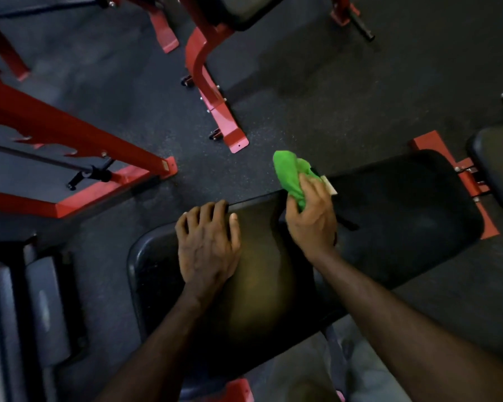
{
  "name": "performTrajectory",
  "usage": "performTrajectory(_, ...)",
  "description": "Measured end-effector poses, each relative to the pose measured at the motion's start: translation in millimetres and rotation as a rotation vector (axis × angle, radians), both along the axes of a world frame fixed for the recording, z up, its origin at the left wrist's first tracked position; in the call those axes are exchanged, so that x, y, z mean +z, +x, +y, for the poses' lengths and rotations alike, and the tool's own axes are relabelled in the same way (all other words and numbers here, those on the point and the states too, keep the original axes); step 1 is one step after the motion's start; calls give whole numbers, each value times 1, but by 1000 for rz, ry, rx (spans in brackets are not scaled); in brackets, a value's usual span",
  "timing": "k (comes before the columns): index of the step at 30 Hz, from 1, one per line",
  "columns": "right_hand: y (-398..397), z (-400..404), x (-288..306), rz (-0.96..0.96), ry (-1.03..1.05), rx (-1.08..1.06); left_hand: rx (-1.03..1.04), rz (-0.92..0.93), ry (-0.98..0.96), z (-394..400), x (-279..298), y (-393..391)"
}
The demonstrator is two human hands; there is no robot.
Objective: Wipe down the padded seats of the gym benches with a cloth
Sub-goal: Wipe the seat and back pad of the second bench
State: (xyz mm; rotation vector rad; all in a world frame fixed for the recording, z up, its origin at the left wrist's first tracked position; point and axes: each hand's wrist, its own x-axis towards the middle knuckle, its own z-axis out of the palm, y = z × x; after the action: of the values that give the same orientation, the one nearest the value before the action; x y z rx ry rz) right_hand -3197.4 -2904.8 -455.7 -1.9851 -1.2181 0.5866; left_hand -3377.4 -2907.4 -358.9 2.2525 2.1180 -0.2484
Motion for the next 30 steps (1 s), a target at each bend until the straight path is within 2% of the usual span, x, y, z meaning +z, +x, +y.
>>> performTrajectory(1,-14,-5,9,-6,-1,16,-1,-1,12,0,-1,0)
performTrajectory(5,-16,-35,25,-16,136,475,-22,-17,17,-1,-1,1)
performTrajectory(7,3,-27,16,-69,133,476,-5,-41,6,1,1,2)
performTrajectory(8,7,-22,13,-43,71,388,-2,-70,3,1,1,2)
performTrajectory(10,-4,-13,20,41,-65,197,11,-227,13,3,6,-2)
performTrajectory(12,-36,-16,35,79,-107,134,53,-424,11,8,16,-13)
performTrajectory(13,-52,-23,44,81,-85,171,74,-465,18,12,24,-21)
performTrajectory(16,-73,-46,59,27,89,472,154,-441,75,13,48,-61)
performTrajectory(18,-67,-42,60,13,119,533,333,-472,22,9,56,-96)
performTrajectory(19,-66,-38,63,62,77,472,473,-556,-51,6,57,-114)
performTrajectory(21,-77,-31,72,180,-21,273,761,-919,-181,3,57,-136)
performTrajectory(23,-114,-42,87,147,33,229,920,-1200,-225,-3,59,-143)
performTrajectory(25,-143,-67,97,100,198,473,928,-1302,-235,-9,59,-143)
performTrajectory(27,-139,-74,97,46,254,658,916,-1350,-230,-11,56,-143)
performTrajectory(28,-130,-67,92,24,254,676,914,-1363,-227,-10,54,-144)
performTrajectory(30,-125,-50,87,64,203,511,925,-1370,-240,-8,51,-145)
